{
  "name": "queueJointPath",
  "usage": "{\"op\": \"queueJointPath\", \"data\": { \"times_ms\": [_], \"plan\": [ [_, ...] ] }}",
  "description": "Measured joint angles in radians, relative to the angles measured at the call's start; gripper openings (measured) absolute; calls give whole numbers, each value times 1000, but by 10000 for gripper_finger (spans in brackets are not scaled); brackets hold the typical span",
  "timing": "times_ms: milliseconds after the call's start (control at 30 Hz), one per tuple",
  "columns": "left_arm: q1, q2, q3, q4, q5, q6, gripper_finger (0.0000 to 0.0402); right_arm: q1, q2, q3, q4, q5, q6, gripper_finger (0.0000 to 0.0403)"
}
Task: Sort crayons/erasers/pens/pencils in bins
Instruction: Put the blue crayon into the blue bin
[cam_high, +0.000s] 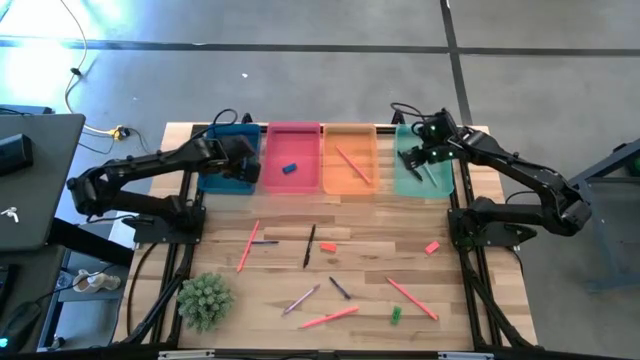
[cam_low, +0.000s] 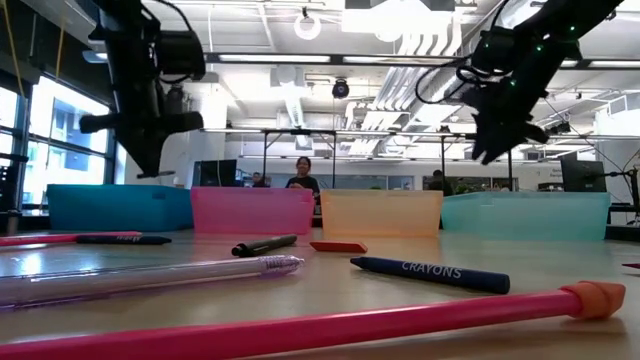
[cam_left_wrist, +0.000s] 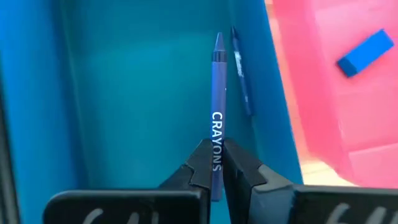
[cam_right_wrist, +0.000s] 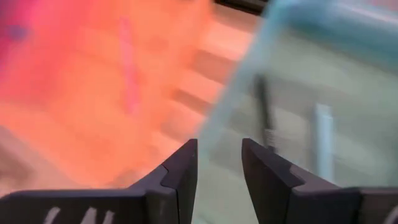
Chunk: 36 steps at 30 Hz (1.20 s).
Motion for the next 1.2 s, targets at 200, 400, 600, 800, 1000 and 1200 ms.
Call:
{"op": "queueJointPath", "data": {
  "times_ms": [200, 400, 600, 800, 1000, 1200],
  "plan": [
    [90, 18, -50, 68, 36, 71, 7, 61, 0, 0, 170, -92, 46, 117],
    [169, 39, -69, 92, 93, 143, 7, 188, 0, 0, 337, -96, 51, 117],
    [212, 82, -69, 123, 147, 207, 7, 321, 0, 0, 437, -25, 46, 117],
    [240, 163, -69, 131, 182, 274, 12, 458, 0, 46, 462, 121, 37, 117],
    [247, 233, -69, 140, 181, 323, 33, 537, 0, 127, 401, 246, 20, 117],
    [247, 240, -69, 143, 180, 337, 63, 594, 7, 218, 293, 309, 17, 117]
  ]
}}
